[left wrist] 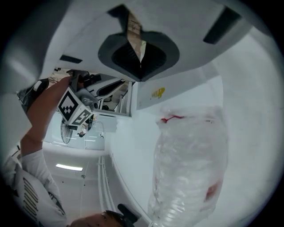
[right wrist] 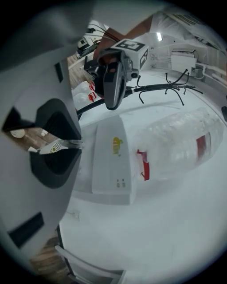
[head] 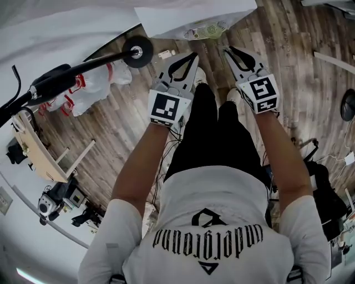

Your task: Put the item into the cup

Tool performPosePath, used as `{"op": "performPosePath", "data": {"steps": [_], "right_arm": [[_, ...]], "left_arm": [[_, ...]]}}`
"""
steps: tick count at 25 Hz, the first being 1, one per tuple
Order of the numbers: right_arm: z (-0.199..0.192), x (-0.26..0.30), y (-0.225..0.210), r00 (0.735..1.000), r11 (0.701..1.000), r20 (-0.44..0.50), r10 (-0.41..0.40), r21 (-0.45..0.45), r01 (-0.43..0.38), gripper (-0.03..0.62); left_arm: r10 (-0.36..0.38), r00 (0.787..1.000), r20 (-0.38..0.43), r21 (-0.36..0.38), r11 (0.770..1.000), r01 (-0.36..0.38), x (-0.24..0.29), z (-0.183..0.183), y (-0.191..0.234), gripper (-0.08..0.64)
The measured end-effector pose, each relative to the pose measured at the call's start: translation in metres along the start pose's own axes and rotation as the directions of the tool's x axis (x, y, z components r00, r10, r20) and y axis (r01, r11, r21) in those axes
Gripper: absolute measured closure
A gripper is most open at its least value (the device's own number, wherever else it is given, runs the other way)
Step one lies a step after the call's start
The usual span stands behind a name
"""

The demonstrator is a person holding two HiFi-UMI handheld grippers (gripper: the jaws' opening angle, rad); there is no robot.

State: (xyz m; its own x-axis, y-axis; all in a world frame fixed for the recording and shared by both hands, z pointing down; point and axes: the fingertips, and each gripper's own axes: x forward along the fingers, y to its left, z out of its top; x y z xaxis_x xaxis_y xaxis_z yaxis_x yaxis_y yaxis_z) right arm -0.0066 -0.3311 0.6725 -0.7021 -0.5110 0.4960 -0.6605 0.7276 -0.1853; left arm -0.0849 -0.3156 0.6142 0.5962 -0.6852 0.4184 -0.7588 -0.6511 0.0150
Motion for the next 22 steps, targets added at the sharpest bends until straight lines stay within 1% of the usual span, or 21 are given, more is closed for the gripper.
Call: {"op": "performPosePath", "data": {"steps": [4,7,10,12,15,18,22], "right_arm": [[-0.027,0.042,-0.008,1.000,0.999,-0.025,-0.018,0.033,0.018,0.522],[-0.044,0.066,-0.015,0.999,0.999,-0.046,-0.022,0.047,0.024,0.522],[-0.072,0.088,-0.026,0.996,0.998,-0.083,-0.032,0.047,0.036,0.520],[-0.087,0.099,-0.032,0.994,0.998,-0.103,-0.038,0.041,0.043,0.520],[-0.101,0.116,-0.042,0.992,0.998,-0.120,-0.050,0.025,0.053,0.518],[-0.112,0.130,-0.051,0.989,0.998,-0.135,-0.060,0.019,0.063,0.518],[-0.123,0.144,-0.057,0.986,0.998,-0.156,-0.056,0.020,0.059,0.515]], "left_arm": [[-0.005,0.999,-0.052,-0.005,1.000,0.005,0.015,-0.040,0.005,0.552],[-0.002,0.998,-0.067,-0.010,1.000,0.001,0.027,-0.064,0.005,0.552],[-0.007,0.997,-0.077,-0.054,0.999,0.003,0.040,-0.085,0.003,0.552],[-0.008,0.997,-0.076,-0.078,0.997,0.002,0.048,-0.094,0.001,0.552],[-0.001,0.997,-0.082,-0.089,0.996,-0.007,0.058,-0.106,0.004,0.552],[0.012,0.996,-0.092,-0.091,0.996,-0.020,0.059,-0.118,0.006,0.552],[0.021,0.994,-0.106,-0.118,0.992,-0.034,0.057,-0.128,0.008,0.552]]}}
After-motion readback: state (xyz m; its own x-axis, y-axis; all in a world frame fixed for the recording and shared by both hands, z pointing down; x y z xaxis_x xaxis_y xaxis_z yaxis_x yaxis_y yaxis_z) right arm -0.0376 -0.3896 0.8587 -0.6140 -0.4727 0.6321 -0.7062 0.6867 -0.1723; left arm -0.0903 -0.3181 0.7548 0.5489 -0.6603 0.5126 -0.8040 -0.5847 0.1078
